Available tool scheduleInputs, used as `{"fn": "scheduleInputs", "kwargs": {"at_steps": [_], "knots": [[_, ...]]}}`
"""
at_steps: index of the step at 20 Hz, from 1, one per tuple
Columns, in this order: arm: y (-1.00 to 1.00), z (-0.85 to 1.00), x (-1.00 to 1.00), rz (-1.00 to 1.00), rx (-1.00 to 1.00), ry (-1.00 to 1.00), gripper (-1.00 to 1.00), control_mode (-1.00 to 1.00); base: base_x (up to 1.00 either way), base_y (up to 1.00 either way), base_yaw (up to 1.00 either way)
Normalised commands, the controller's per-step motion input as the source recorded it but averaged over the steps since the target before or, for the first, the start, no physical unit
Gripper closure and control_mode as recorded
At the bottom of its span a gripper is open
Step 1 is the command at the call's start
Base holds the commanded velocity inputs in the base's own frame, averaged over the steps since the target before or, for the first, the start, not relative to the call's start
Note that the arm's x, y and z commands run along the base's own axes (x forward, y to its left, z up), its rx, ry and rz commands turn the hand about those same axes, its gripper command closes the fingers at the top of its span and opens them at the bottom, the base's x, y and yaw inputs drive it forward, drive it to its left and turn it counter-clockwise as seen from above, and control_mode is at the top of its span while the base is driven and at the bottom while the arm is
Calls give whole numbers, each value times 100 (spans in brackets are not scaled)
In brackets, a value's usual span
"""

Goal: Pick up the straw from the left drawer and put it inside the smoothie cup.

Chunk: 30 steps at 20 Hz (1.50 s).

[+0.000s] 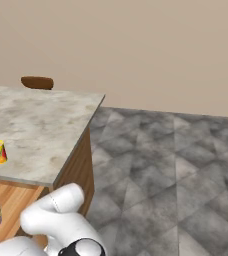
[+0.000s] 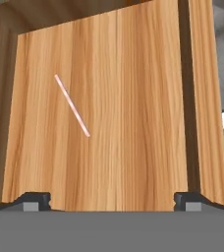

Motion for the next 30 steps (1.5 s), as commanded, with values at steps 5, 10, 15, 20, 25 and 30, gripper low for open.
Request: {"fn": "scheduleInputs", "kwargs": {"at_steps": [5, 10, 15, 20, 25, 30], "knots": [[42, -4, 40, 7, -10, 12, -100, -100, 0, 0, 0], [58, -11, 36, 5, -27, 20, -100, -100, 0, 0, 0], [56, -26, 24, 2, -22, 6, -100, -100, 0, 0, 0], [30, -47, 6, 2, -12, 0, -100, -100, 0, 0, 0], [11, -70, 0, 2, 0, -6, -100, -100, 0, 0, 0], [8, -37, 7, 1, 0, -11, -100, -100, 0, 0, 0]]}}
